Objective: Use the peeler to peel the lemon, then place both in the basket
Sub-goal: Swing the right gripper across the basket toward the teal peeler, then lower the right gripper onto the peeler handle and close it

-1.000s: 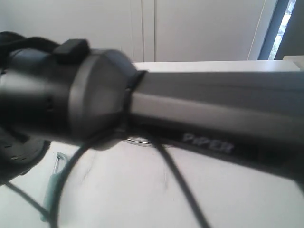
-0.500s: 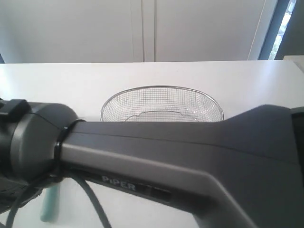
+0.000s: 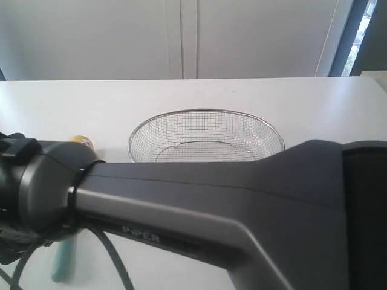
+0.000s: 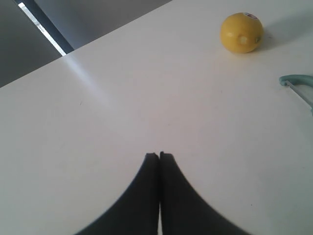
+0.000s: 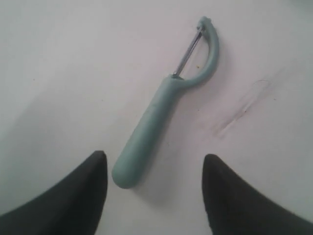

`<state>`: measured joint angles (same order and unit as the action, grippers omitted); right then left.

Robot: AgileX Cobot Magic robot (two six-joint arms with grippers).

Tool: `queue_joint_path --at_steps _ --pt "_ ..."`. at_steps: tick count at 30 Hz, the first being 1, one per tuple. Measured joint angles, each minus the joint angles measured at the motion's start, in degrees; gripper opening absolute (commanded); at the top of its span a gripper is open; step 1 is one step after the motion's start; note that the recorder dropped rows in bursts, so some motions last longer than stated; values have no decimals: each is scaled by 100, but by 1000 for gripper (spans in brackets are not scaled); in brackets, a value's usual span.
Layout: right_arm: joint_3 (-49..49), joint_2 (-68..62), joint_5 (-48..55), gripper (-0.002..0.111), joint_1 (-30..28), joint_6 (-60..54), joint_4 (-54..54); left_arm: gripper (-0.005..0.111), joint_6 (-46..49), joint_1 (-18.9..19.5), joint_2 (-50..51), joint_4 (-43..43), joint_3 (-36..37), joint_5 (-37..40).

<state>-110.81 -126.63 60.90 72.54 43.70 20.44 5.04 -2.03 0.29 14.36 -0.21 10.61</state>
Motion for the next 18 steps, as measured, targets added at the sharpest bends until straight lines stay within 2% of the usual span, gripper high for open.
queue_joint_path --at_steps 6,18 --pt "0 -206 -205 56 -12 376 152 0 44 0 0 60 0 0" --pt "0 -448 -590 56 -25 986 397 0 148 0 0 905 0 373"
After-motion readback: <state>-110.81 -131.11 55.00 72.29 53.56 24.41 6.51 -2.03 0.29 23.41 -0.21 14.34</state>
